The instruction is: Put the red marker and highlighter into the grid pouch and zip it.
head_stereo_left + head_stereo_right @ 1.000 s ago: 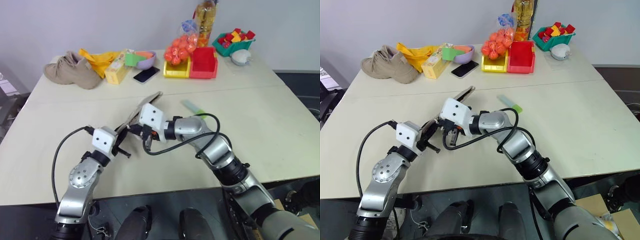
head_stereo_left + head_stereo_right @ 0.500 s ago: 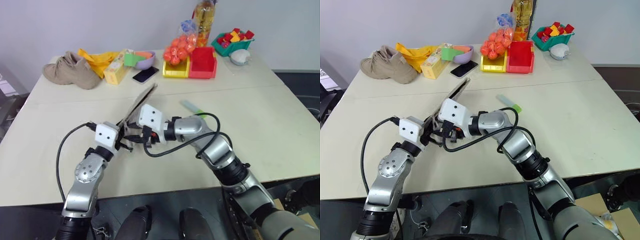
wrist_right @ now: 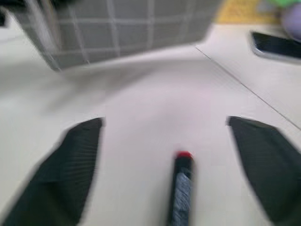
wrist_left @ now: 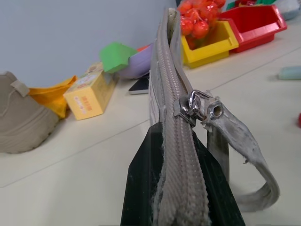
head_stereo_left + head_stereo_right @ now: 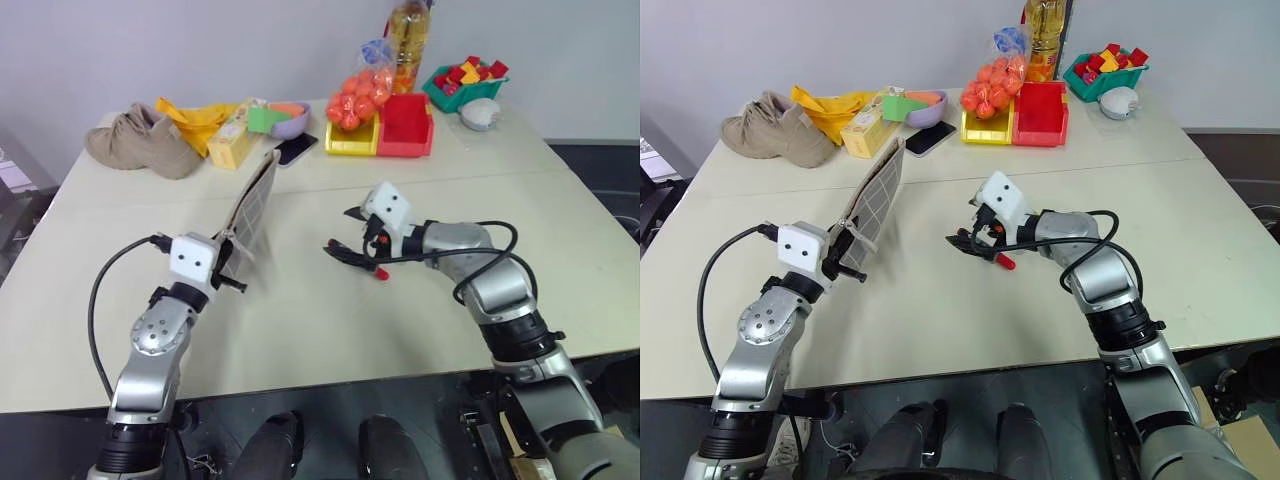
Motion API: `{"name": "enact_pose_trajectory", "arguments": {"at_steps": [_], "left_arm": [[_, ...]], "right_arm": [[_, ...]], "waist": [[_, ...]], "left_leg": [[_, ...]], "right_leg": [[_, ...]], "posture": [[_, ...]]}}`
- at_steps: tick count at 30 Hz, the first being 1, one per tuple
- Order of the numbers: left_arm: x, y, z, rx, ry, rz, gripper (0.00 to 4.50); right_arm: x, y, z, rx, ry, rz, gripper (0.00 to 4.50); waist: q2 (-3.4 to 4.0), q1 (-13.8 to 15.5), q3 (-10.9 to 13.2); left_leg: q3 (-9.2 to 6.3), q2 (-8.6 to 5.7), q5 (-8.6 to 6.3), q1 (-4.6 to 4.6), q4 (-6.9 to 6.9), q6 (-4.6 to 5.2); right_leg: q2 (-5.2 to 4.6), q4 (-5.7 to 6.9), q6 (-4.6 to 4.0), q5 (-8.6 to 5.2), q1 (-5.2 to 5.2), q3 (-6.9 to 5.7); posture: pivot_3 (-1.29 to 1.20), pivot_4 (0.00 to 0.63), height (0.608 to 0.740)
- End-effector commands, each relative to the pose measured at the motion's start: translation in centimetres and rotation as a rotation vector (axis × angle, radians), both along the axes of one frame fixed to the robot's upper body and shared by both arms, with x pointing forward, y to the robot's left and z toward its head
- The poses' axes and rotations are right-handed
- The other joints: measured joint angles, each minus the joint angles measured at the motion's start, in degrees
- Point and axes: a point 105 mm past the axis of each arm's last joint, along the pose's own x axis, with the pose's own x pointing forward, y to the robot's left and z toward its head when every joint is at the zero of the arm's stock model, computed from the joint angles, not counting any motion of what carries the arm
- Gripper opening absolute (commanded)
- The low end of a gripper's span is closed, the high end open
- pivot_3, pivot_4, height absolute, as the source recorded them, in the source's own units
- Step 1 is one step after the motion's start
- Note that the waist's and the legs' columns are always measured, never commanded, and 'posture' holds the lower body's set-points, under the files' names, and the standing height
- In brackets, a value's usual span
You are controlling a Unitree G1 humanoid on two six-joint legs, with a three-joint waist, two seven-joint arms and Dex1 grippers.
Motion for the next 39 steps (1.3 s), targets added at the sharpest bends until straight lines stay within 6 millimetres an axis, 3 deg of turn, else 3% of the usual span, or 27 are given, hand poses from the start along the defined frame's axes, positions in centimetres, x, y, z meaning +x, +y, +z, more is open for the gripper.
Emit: {"name": "enact_pose_trajectory", "arguments": {"at_steps": [1,14,21,31,39], "left_arm": [[0.4,1.0,0.2,0.014,0.0,0.011,0.0],[0.4,3.1,-0.9,0.131,0.021,0.003,0.0],[0.0,3.2,-1.5,0.2,0.035,-0.023,0.0],[0.5,4.4,1.6,0.222,-0.03,-0.026,0.0],[1.2,4.5,1.6,0.255,-0.029,-0.054,0.0]], "right_arm": [[0.4,-1.9,0.4,0.007,-0.016,-0.076,4.44],[2.5,-5.6,-2.2,0.076,0.084,-0.33,4.44],[1.0,-3.8,-4.1,0.097,0.212,-0.24,4.44],[0.4,-3.2,-3.1,0.109,0.174,-0.208,4.44],[0.3,-3.1,-5.3,0.078,0.231,-0.231,4.44]], "waist": [[0.0,0.0,0.0],[0.0,-0.1,0.0],[0.0,-0.1,0.0],[0.01,-0.2,0.0],[0.0,-0.1,0.0]], "left_leg": [[0.0,0.0,0.0,0.0,0.0,0.0],[0.0,0.0,0.0,-0.01,0.0,0.0],[0.02,0.0,0.0,-0.01,-0.01,0.0],[0.01,0.01,0.0,-0.03,-0.01,0.0],[0.01,0.0,0.0,-0.08,0.01,0.0]], "right_leg": [[0.0,0.0,0.0,0.0,0.0,0.0],[-0.01,0.0,0.0,0.0,0.0,0.01],[-0.01,-0.01,0.0,0.0,-0.01,0.03],[0.0,0.0,0.0,0.0,-0.05,0.03],[-0.01,-0.01,0.0,0.0,-0.07,0.02]], "posture": [[0.0,0.15,0.74],[0.0,0.15,0.74],[0.0,0.15,0.74],[0.0,0.15,0.74],[0.0,0.15,0.74]]}}
